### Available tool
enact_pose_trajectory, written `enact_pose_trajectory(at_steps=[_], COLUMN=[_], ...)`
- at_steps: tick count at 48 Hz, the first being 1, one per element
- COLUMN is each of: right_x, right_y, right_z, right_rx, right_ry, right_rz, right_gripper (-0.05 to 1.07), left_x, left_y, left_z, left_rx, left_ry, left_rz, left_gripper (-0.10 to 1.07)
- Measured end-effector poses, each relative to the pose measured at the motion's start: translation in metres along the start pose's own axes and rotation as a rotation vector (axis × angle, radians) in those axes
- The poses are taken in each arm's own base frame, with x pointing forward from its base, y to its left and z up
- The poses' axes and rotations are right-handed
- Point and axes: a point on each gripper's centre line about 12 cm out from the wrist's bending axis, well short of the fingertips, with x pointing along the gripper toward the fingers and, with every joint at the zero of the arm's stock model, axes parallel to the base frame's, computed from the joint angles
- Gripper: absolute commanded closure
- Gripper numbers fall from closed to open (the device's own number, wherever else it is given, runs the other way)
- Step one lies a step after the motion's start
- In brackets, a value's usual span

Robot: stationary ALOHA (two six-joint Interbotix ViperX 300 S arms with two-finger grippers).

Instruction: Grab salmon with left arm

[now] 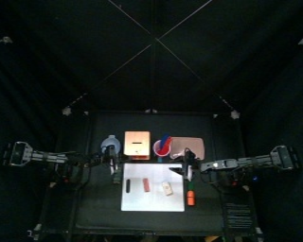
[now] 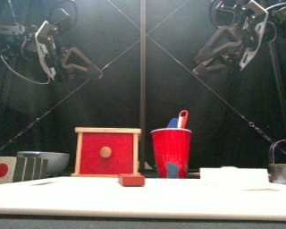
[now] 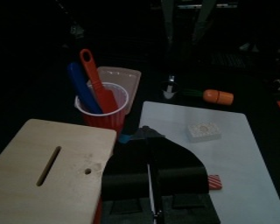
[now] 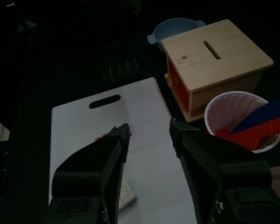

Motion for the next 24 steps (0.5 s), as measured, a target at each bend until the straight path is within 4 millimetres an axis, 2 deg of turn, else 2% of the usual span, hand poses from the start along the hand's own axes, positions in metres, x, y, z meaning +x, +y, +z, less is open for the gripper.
enact_pose_trajectory(at_steps=[24], right_x=[0.002], right_y=[-0.009], right_z=[-0.011], right_rx=[0.038], right_ry=[0.032], right_rz=[-0.031], right_gripper=[0.24], left_x=[-0.002], left_y=[0.002], left_z=[-0.007], left_rx=[-0.012], left_ry=[0.021], left_rz=[0.007], left_gripper=[0.87])
